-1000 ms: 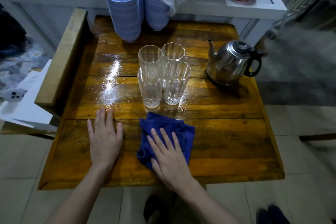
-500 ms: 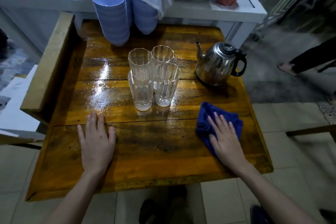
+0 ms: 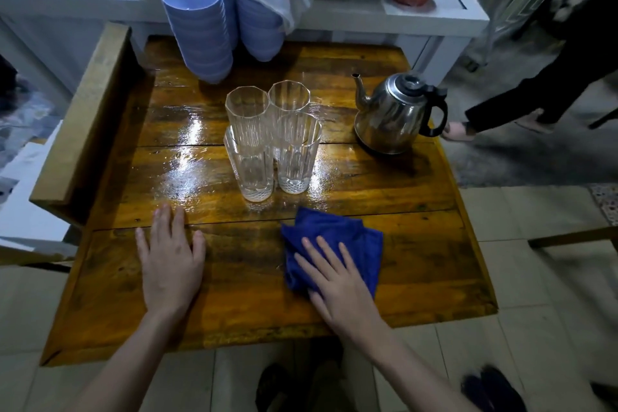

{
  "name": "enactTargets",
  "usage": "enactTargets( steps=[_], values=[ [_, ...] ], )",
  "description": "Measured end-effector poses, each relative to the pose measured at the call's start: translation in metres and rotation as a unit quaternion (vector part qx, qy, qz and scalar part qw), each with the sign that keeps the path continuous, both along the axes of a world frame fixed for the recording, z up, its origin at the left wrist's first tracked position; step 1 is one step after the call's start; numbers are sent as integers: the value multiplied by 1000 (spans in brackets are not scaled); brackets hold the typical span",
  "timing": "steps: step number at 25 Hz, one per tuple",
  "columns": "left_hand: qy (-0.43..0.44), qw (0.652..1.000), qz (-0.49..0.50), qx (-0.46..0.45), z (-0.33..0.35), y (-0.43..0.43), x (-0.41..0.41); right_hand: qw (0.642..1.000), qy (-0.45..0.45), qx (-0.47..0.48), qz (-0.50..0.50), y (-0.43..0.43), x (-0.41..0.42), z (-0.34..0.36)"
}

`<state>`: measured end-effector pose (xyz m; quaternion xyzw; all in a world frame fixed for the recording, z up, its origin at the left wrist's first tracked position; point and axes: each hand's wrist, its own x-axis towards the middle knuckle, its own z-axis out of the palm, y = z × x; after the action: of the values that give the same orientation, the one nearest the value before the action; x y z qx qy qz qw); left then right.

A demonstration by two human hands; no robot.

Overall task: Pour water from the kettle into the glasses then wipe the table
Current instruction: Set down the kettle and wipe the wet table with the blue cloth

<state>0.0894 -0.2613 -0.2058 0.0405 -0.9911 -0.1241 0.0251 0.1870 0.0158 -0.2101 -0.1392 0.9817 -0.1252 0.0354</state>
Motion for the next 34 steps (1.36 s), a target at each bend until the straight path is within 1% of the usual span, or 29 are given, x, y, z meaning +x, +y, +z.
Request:
enactTargets(
  steps=[1,2,3,6,8,10,13,16,17,19,21,24,26,28,30,32,34],
  values=[
    [-1,1000,0,1,0,0,0,1000,1,16,16,15,9,0],
    [-1,1000,1,0,0,1,0,999,3,31,11,32,13,2],
    [0,1000,1,-1,0,1,0,999,3,44,-20,50,15,4],
    [4,1000,5,-1,1,2,-1,984,-29,71,-160,93,2,10],
    [10,1000,4,-1,1,1,0,979,-40,74,-185,96,-10,9],
    [15,1000,2,10,1,1,2,981,-39,51,-183,81,-19,7],
    [6,999,-8,35,1,-5,-1,990,-31,38,-132,38,-21,9],
    [-18,997,-40,59,4,-15,-1,999,-9,31,-31,-31,-11,11],
    [-20,997,-53,56,6,-20,3,1000,-1,29,5,-56,-7,10],
    [-9,997,-72,20,8,-36,16,997,13,41,58,-98,3,6],
    [-4,998,-64,-14,8,-60,33,996,15,44,76,-110,8,1],
    [-8,1000,-21,9,7,-94,50,995,26,41,89,-71,2,1],
    [-3,1000,-10,19,6,-96,52,998,31,41,48,-20,-8,2],
    [4,1000,2,25,7,-92,51,997,19,51,-51,35,-18,11],
    [9,1000,5,27,6,-90,52,987,-24,60,-145,71,-25,21],
    [11,999,2,30,6,-94,53,979,-50,60,-186,72,-28,23],
    [13,999,-1,29,8,-93,54,983,-39,53,-171,45,-28,20]
  ],
)
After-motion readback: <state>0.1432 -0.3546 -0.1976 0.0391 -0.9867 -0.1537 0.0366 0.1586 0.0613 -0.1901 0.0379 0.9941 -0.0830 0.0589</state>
